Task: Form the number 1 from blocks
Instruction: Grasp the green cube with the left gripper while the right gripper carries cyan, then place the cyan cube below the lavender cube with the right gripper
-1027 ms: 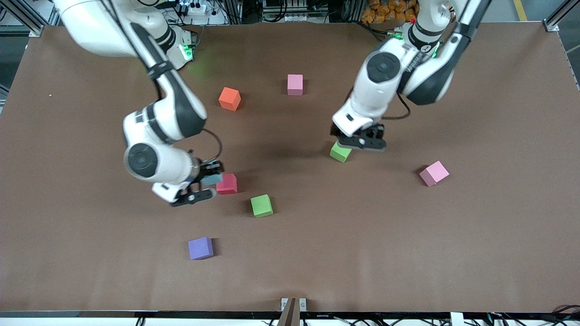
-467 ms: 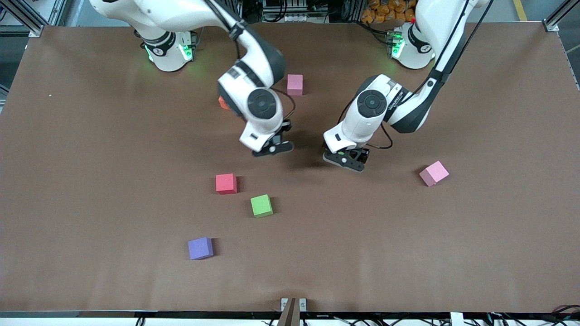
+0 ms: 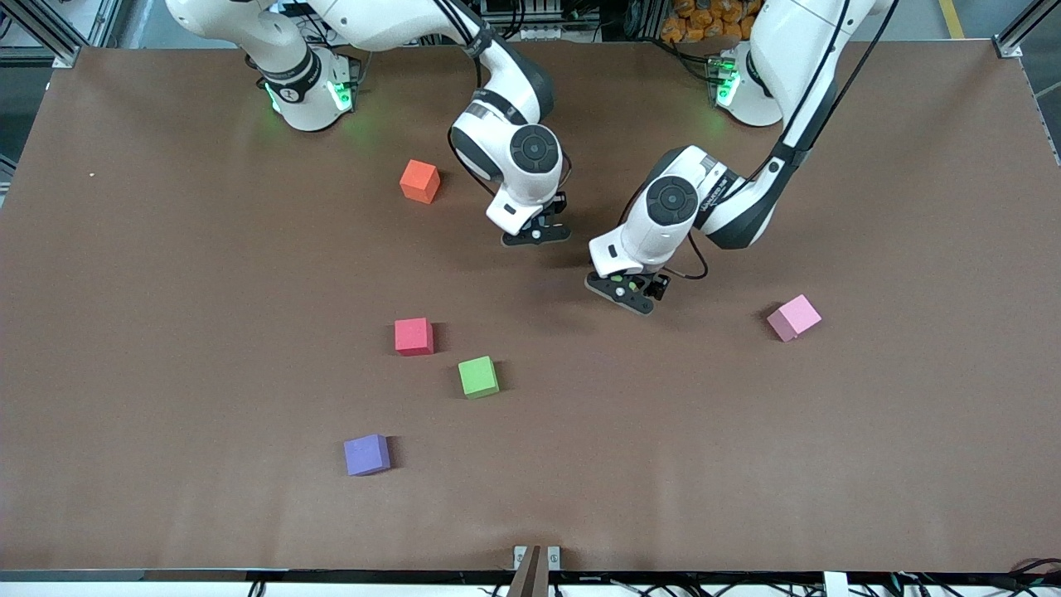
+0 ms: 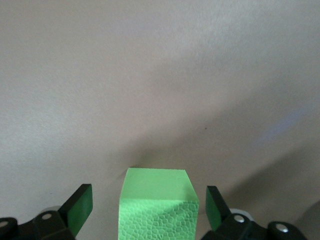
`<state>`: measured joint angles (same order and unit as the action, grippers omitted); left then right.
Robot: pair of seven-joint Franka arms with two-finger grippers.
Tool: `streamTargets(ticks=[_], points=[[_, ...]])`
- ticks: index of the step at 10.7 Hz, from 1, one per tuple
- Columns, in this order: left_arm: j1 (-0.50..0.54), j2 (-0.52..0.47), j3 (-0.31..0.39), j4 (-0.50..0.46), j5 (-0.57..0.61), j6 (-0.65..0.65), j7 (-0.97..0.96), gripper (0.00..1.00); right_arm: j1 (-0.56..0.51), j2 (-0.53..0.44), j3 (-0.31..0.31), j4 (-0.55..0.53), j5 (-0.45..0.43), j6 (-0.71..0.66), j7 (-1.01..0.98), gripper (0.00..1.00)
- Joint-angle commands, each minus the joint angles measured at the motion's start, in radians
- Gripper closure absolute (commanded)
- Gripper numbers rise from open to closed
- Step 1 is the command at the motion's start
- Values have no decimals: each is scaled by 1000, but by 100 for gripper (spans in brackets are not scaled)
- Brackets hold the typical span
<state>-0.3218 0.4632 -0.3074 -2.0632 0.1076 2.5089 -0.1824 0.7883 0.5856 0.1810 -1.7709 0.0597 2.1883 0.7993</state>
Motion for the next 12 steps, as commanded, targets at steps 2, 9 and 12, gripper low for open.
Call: streamTargets(ticks=[2, 9, 12], points=[[-6, -6, 8, -58, 23, 27, 8, 0, 41, -6, -5, -27, 49, 24, 54, 96], [3, -43, 33, -83, 9, 12, 0, 100, 89, -20, -2, -101, 115, 100, 87, 96], [10, -77, 41, -69, 11, -64, 14, 100, 112, -30, -2, -111, 127, 102, 107, 96]])
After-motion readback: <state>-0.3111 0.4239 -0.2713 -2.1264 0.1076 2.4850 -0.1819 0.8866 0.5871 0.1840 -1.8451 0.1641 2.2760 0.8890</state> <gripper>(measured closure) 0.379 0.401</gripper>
